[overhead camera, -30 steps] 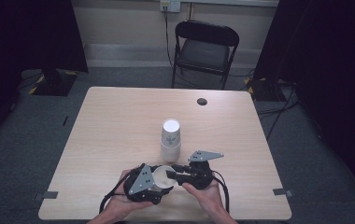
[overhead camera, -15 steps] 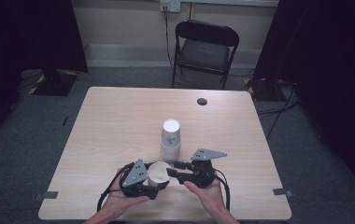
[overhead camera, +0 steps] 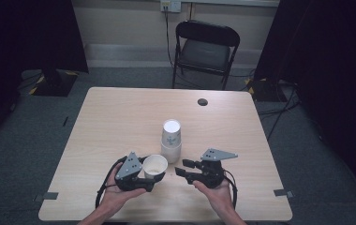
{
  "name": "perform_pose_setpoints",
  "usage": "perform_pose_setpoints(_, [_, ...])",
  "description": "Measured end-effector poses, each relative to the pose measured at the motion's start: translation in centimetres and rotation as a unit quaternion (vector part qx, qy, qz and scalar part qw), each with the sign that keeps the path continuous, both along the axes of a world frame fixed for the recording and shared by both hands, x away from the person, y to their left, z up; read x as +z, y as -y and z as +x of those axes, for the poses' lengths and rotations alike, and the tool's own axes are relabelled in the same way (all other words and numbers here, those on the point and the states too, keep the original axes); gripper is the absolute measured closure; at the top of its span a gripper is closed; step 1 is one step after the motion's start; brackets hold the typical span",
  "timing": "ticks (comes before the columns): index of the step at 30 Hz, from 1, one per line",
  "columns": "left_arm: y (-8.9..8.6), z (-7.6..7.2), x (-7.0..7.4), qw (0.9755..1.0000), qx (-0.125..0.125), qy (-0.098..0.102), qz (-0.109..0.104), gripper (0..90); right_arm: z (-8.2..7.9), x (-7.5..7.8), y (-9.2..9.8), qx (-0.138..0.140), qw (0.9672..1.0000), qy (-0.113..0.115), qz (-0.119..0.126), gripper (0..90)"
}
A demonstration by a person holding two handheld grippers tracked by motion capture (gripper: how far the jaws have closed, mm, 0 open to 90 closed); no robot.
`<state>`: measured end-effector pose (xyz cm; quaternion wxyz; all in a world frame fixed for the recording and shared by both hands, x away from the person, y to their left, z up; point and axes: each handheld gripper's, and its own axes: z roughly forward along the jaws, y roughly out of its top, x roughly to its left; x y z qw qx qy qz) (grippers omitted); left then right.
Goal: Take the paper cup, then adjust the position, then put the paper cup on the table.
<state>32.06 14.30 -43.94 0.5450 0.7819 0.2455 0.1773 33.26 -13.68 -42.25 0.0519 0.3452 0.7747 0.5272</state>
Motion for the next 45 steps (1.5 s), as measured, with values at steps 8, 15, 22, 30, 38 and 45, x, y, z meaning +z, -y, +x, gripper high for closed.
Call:
perform_pose_setpoints(8, [-1.3, 0.6, 0.7, 0.9995, 0.017, -0.006, -0.025, 28.8, 0.2, 0.3, 1.5, -0.019, 0.9998, 0.011, -0.004, 48.7])
perform_pose_setpoints(15, [-2.3, 1.2, 0.7, 0.9989, 0.034, 0.008, -0.031, 29.7, 0.3, 0.2, 2.1, -0.032, 0.9986, 0.026, -0.032, 43.6])
perform_pose_setpoints(22, [-3.5, 1.9, 1.0, 0.9977, 0.058, 0.017, -0.031, 29.8, 0.4, 0.0, 3.0, -0.044, 0.9977, 0.026, -0.044, 40.4])
perform_pose_setpoints(30, [-4.7, 2.8, 0.8, 0.9949, 0.088, 0.037, -0.031, 29.6, 0.9, -0.5, 3.7, -0.053, 0.9971, 0.019, -0.052, 39.3])
perform_pose_setpoints(38, [-5.7, 4.1, 1.3, 0.9928, 0.110, 0.040, -0.025, 29.3, 1.3, -1.0, 4.0, -0.059, 0.9964, 0.014, -0.058, 38.6])
perform_pose_setpoints(45, [-6.5, 6.0, 1.0, 0.9916, 0.124, 0.030, -0.023, 29.3, 1.7, -1.2, 4.1, -0.066, 0.9959, 0.008, -0.061, 37.2])
